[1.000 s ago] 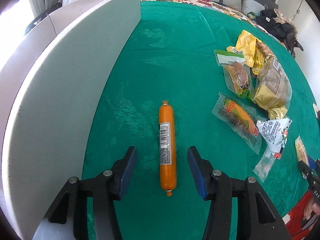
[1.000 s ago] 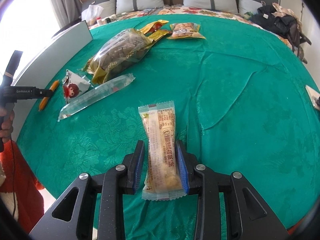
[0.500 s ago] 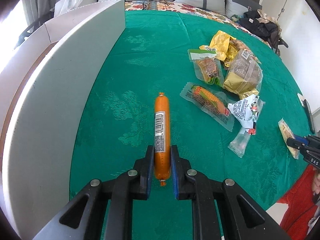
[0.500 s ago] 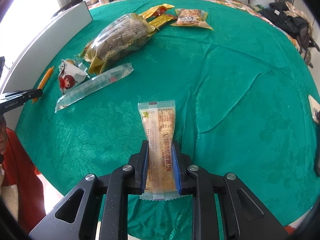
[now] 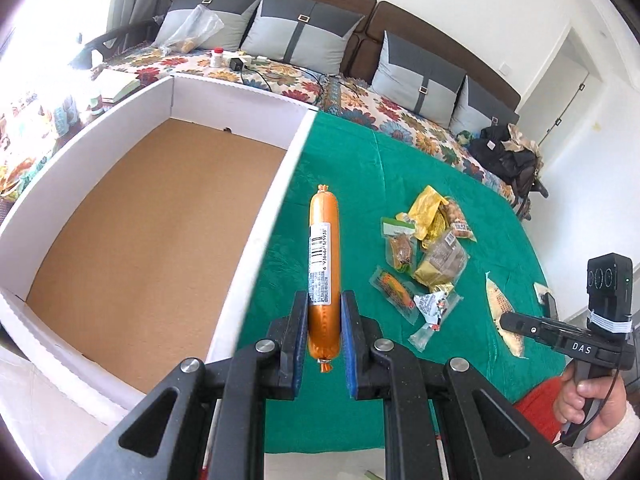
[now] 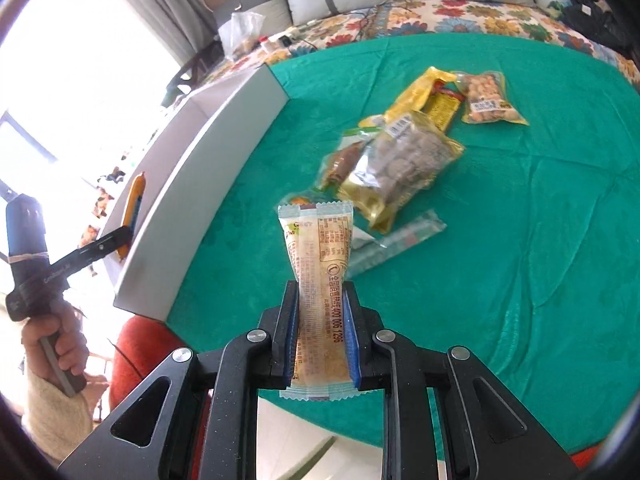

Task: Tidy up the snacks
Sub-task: 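Carry both snacks into the white box and open both tools, then withdraw both tools from the box back over the table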

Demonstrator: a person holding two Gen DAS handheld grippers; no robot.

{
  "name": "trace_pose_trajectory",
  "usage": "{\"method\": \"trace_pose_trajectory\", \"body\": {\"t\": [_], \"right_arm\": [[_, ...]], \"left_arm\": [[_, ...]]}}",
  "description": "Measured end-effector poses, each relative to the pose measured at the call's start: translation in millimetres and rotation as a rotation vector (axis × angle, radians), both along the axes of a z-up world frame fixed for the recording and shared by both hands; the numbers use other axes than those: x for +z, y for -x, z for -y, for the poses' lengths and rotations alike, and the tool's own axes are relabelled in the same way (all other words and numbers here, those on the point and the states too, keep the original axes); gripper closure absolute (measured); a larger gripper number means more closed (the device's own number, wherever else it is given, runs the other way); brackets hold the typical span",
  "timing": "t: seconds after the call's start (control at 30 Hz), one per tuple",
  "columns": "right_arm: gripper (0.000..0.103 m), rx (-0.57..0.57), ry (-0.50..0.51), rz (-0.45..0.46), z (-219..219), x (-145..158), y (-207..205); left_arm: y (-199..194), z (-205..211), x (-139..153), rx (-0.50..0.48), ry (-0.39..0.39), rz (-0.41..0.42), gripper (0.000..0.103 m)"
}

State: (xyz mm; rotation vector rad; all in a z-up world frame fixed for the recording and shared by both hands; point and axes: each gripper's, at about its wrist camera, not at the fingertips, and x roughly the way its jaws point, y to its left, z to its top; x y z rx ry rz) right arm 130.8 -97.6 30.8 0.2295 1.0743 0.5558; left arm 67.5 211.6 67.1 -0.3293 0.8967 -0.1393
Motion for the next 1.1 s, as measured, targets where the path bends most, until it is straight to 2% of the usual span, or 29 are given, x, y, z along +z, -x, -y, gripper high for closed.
{"method": "trace_pose_trajectory", "body": {"t": [0.17, 0.3, 0.33, 0.37, 0.43, 0.47, 0.53, 0.63, 0.73, 0.83, 0.9, 1.1], "right_arm": [[0.082, 0.146, -0.120, 0.041, -114, 43, -19], [0.082, 0.223, -0.145, 0.103, -204, 65, -35], [0.081, 0.240, -0.147, 0.111, -222, 68, -40], [0.078, 0.249, -0.121, 0.126, -239, 69, -43], [0.049, 0.248, -0.085, 0.132, -258, 68, -47], [0.037, 0.240, -0.092, 0.142, -258, 68, -46], [0.037, 0.244, -0.098, 0.160, -249, 66, -39], [0.038, 0.226, -0.029, 0.200, -224, 52, -27], [0.038, 0.187, 0.036, 0.191, -182, 22, -22], [0.038, 0.141, 0.123, 0.182, -130, -11, -15], [0.038, 0.104, 0.183, 0.197, -91, -28, -6], [0.038, -0.071, 0.320, 0.246, 32, -59, 21]], "left_arm": [[3, -84, 1, 0.184, -0.057, -0.031, 0.088], [5, -126, -16, 0.281, -0.119, -0.090, 0.088], [4, -133, -22, 0.306, -0.131, -0.113, 0.084], [5, -138, -28, 0.322, -0.136, -0.132, 0.078], [7, -142, -37, 0.342, -0.148, -0.147, 0.033], [12, -140, -37, 0.354, -0.161, -0.132, 0.027], [19, -137, -35, 0.361, -0.181, -0.093, 0.026], [20, -126, -35, 0.351, -0.189, -0.065, 0.026], [10, -107, -29, 0.315, -0.155, -0.017, 0.026], [-1, -81, -26, 0.275, -0.163, 0.033, 0.024], [-11, -64, -29, 0.232, -0.181, 0.039, 0.023], [-37, -17, -48, 0.160, -0.362, -0.026, 0.023]]}}
